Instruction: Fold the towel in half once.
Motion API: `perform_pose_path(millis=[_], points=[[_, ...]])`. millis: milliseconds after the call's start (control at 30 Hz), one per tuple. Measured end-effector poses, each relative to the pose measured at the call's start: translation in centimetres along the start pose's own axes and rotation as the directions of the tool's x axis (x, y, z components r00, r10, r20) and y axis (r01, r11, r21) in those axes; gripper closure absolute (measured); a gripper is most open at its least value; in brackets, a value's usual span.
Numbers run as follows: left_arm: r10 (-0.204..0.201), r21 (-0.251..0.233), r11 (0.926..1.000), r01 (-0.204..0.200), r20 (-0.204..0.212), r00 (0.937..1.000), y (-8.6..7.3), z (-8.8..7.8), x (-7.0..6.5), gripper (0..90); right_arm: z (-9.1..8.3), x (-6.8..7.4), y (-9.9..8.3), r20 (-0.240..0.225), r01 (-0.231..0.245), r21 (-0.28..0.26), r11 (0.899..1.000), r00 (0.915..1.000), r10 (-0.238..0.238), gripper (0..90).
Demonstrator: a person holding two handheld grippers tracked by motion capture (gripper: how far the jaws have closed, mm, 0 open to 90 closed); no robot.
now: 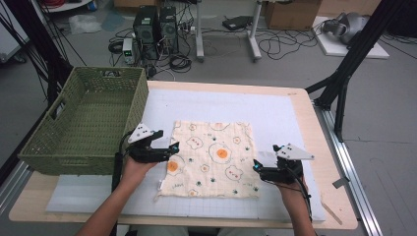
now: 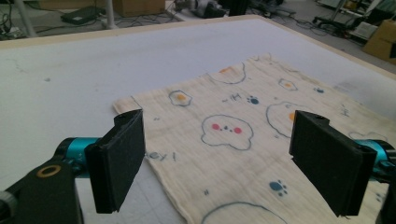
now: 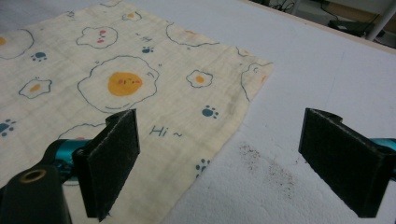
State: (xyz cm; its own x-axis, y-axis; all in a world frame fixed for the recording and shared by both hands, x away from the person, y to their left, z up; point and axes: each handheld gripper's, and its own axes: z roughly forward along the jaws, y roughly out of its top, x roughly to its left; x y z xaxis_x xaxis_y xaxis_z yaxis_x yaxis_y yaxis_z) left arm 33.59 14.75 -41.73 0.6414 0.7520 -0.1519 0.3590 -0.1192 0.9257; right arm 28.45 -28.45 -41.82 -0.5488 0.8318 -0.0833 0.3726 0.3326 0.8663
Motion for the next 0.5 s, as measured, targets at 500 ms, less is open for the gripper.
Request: perform_pose_path(millis=[500], points=[[-0.045, 0.039, 0.9981, 0.048, -0.072, 0.9964, 3.2, 3.4, 2.3, 21.5, 0.3, -0.2, 0.0, -0.032, -0.008, 0.01, 1.0, 0.9994, 0.009, 11.7]])
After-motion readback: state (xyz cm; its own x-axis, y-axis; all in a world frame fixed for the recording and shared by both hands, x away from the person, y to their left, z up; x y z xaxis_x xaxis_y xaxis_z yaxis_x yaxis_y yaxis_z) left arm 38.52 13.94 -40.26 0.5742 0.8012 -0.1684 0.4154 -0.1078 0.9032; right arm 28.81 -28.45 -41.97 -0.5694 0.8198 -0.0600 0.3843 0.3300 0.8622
